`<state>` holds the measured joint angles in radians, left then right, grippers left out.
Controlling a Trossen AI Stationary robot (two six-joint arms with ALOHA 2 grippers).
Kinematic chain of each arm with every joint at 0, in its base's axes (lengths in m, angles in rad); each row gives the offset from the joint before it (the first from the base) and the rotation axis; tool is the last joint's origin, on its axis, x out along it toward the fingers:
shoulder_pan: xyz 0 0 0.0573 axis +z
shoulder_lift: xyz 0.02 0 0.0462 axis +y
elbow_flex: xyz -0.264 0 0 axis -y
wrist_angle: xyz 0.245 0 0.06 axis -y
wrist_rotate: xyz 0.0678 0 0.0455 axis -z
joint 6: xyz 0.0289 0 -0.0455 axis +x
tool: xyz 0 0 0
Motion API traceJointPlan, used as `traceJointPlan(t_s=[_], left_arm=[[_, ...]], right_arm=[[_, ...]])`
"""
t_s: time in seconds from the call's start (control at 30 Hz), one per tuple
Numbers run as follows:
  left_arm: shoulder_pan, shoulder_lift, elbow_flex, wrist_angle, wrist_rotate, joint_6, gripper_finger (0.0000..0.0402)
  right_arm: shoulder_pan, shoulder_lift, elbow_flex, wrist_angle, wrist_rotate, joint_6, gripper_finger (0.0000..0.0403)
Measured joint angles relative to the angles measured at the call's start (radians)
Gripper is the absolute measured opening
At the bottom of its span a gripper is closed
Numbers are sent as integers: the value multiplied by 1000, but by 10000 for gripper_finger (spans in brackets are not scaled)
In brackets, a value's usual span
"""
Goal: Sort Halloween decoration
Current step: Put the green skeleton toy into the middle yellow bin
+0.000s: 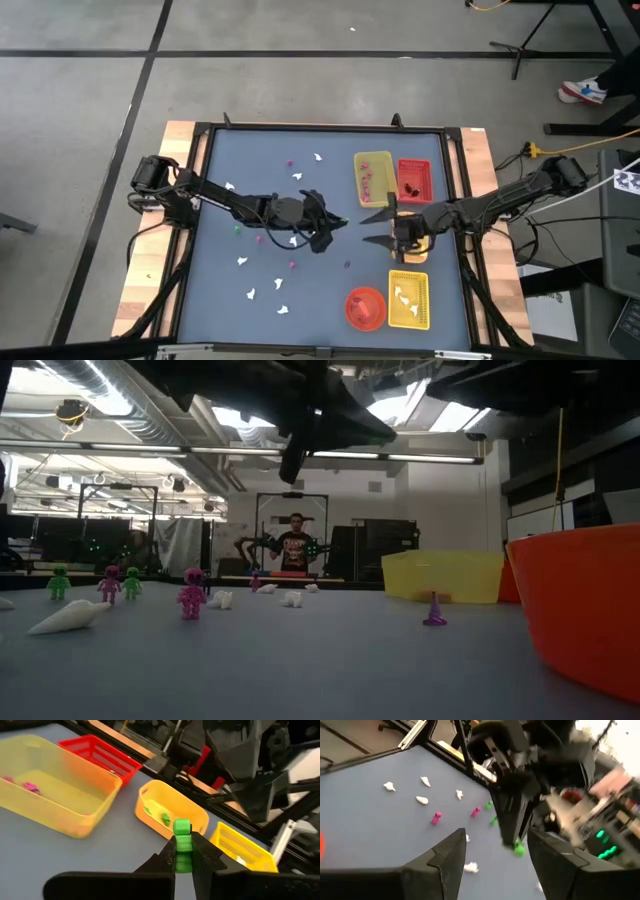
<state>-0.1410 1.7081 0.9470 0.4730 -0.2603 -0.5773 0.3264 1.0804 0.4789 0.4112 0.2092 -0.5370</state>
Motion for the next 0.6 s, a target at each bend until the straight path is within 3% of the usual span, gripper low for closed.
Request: traceJointPlan(t_s=[0.23,0.6], left_arm=[[0,0,0,15,73,-22,16],[0,0,0,19,98,-22,16]], right_arm=[[0,114,0,122,0,-174,211],[0,221,1,253,45,-275,211]])
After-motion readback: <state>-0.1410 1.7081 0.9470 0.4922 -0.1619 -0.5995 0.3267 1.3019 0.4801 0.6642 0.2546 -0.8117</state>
